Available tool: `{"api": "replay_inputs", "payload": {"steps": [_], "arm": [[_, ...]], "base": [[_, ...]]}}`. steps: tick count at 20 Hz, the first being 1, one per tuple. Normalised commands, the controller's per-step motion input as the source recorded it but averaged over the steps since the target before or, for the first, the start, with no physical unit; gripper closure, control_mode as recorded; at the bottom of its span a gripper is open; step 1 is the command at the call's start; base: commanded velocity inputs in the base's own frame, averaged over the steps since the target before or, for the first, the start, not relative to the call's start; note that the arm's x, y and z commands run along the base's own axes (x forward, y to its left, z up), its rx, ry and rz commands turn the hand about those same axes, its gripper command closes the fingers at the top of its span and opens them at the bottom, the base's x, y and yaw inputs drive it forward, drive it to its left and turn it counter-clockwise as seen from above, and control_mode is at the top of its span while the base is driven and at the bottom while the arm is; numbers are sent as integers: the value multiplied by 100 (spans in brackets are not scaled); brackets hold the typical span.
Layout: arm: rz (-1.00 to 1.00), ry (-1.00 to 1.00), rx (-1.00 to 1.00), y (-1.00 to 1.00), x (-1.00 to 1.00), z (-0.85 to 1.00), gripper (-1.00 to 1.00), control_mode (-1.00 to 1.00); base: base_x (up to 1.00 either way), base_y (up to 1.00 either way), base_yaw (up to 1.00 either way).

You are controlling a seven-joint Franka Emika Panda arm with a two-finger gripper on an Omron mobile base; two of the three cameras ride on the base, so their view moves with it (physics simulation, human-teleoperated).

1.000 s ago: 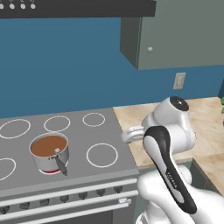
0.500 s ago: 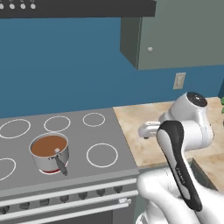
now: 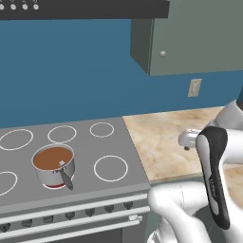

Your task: Pick up the sugar cube(s) and place them in the saucepan with hot chocolate.

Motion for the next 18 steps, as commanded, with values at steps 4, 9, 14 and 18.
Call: {"api": "replay_inputs", "payload": {"steps": [4,9,14,18], "arm": [[-36,20,0,-80,0,-21,-100,-100],[-44,21,0,-93,0,-17,-100,-100],[-26,12,0,-95,-2,-12,-100,-100],[-9,0,0,-97,-27,-22,-100,-100]], "base": [[0,0,0],[0,0,0],[0,0,0],[0,0,0]]}}
